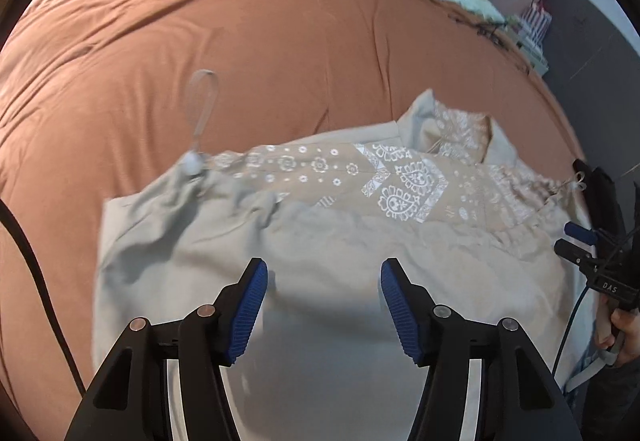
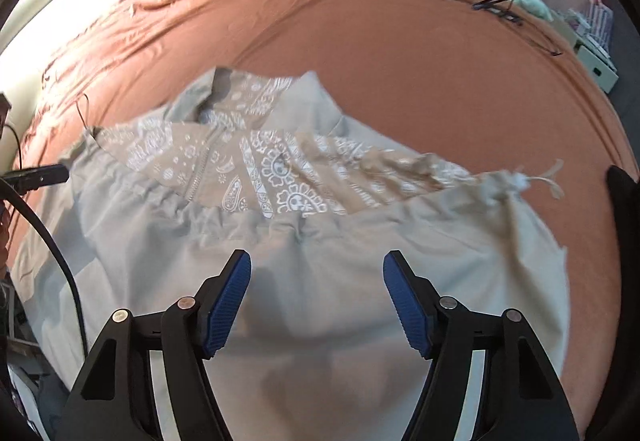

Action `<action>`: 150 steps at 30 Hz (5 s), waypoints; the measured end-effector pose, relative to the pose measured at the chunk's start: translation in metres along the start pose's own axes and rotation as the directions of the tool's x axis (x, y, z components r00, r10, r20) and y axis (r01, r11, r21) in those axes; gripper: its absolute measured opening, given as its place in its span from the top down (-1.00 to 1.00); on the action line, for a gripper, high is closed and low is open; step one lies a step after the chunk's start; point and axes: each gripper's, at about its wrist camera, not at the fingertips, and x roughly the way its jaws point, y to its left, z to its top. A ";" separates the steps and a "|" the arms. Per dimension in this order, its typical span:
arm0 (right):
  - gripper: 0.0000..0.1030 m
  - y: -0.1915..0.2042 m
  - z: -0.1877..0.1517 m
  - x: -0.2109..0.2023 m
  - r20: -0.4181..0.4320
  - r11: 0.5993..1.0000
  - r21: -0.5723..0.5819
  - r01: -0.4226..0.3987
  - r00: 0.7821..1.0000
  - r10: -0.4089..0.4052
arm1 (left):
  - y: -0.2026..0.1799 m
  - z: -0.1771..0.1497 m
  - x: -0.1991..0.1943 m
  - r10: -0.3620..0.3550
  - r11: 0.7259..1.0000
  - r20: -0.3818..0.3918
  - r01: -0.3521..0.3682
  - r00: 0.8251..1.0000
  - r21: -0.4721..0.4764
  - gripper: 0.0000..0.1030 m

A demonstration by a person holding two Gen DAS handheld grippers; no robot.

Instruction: Fold large clothes

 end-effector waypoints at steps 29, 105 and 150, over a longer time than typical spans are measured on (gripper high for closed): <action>1.00 0.038 0.044 0.099 0.024 0.997 0.036 0.063 0.998 -0.064 | -0.017 0.024 0.052 0.079 0.996 0.039 -0.080 0.996 0.037 0.97; 0.52 0.137 -0.109 0.027 -0.019 0.982 0.093 -0.162 0.986 0.164 | 0.181 -0.256 -0.084 -0.275 0.625 0.290 0.399 0.917 -0.671 0.32; 0.04 0.105 -0.053 0.033 0.054 0.951 0.099 -0.294 0.956 0.290 | 0.085 -0.171 -0.174 -0.393 0.669 0.480 0.601 0.785 -0.436 0.72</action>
